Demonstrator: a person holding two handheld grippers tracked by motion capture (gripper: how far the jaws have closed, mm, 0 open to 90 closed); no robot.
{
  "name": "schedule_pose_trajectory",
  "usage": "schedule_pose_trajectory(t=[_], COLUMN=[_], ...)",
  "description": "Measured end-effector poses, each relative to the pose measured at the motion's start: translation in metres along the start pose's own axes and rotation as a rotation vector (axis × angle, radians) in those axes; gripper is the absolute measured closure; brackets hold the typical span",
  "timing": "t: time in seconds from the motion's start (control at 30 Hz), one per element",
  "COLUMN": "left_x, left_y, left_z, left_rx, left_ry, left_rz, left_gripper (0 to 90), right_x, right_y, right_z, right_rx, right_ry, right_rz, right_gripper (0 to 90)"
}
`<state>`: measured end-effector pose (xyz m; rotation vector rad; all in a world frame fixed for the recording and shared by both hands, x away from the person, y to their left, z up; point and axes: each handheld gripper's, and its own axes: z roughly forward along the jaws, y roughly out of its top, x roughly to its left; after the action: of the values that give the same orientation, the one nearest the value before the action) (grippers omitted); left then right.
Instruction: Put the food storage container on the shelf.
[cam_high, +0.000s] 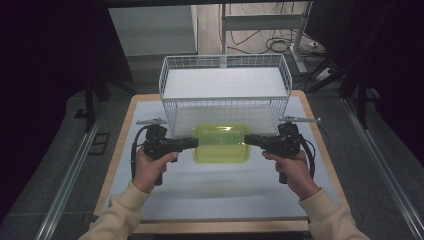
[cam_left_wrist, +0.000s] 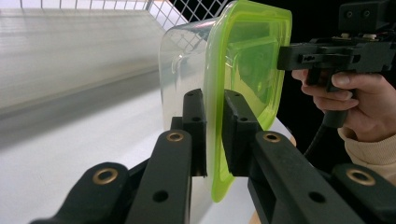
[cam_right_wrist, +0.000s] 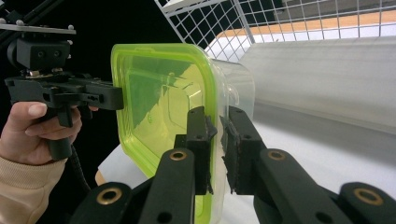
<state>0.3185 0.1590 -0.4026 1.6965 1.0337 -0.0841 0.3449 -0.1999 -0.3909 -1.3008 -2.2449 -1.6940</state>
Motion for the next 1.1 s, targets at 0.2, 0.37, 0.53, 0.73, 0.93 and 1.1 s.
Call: schedule_pose_trajectory(t=[0.2,0.37,0.53,0.73,0.93,1.1], left_x=[-0.001,-0.004,-0.006,-0.007,-0.012,-0.015], left_y=[0.008,0.017,0.026,0.034,0.045,0.051], left_z=[-0.003,-0.005,-0.006,-0.005,-0.005,-0.005], left_rx=[-0.009,-0.015,-0.020,-0.021,-0.023,-0.025], left_ry=[-0.001,0.003,0.007,0.010,0.017,0.025], left_rz=[0.011,0.023,0.036,0.038,0.056,0.071], left_gripper=[81.4,81.4,81.4,81.3,81.3,81.3], right_x=[0.003,0.006,0.008,0.007,0.006,0.005], right_y=[0.008,0.015,0.024,0.031,0.039,0.045], right_z=[-0.001,-0.002,-0.004,-0.006,-0.008,-0.010], right_rx=[-0.004,-0.013,-0.024,-0.031,-0.037,-0.041], right_ry=[-0.004,-0.006,-0.009,-0.011,-0.017,-0.026], right_rz=[-0.009,-0.021,-0.029,-0.031,-0.035,-0.051], right_gripper=[81.6,81.6,81.6,81.6,81.5,81.3])
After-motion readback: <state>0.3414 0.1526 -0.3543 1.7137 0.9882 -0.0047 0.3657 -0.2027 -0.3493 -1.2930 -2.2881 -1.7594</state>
